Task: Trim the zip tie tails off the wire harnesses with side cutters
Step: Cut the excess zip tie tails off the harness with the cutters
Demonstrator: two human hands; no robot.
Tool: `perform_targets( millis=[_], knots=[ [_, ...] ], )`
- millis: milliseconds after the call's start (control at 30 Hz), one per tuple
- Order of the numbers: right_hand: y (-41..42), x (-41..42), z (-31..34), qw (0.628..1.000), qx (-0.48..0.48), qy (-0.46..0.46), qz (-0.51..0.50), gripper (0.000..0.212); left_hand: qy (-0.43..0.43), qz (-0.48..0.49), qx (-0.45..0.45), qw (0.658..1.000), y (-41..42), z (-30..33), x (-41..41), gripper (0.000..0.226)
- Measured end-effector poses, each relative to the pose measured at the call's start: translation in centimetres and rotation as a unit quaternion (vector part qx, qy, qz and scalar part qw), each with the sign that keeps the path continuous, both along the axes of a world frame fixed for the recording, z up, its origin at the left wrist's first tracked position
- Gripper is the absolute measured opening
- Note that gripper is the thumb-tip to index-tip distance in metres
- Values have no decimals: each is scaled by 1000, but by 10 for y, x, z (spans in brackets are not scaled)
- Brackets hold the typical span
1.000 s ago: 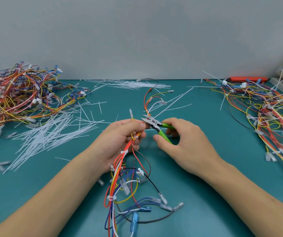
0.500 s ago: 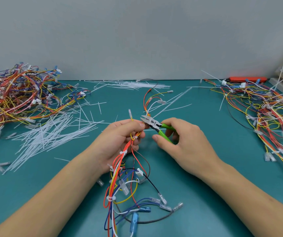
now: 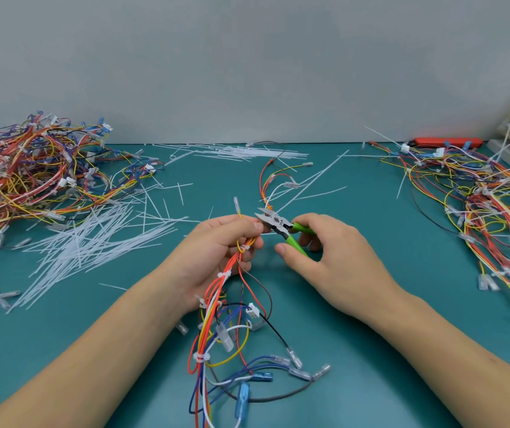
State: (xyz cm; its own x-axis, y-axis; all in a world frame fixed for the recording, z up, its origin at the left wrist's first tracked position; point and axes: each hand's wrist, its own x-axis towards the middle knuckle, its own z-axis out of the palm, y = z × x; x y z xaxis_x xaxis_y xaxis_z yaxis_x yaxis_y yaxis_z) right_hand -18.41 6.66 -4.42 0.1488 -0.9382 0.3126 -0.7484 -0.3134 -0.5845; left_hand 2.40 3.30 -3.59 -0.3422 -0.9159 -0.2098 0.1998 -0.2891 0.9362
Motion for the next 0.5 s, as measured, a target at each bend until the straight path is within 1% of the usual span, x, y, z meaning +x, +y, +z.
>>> perform_targets(
  millis=[67, 233, 333, 500],
  knots=[
    [1, 0, 0, 1000, 7, -3, 5, 25, 2, 1, 2, 1000, 0, 1, -1, 14],
    [-2, -2, 3, 1000, 19, 4, -2, 30, 1, -4, 1, 1000, 2, 3, -1, 9],
    [-1, -2, 3, 1000, 22, 10, -4, 29, -1, 1, 3, 1000, 2, 4, -2, 11],
    [2, -1, 4, 1000, -1, 11, -9, 26, -4, -3, -3, 1000, 2, 4, -2, 15]
  ],
)
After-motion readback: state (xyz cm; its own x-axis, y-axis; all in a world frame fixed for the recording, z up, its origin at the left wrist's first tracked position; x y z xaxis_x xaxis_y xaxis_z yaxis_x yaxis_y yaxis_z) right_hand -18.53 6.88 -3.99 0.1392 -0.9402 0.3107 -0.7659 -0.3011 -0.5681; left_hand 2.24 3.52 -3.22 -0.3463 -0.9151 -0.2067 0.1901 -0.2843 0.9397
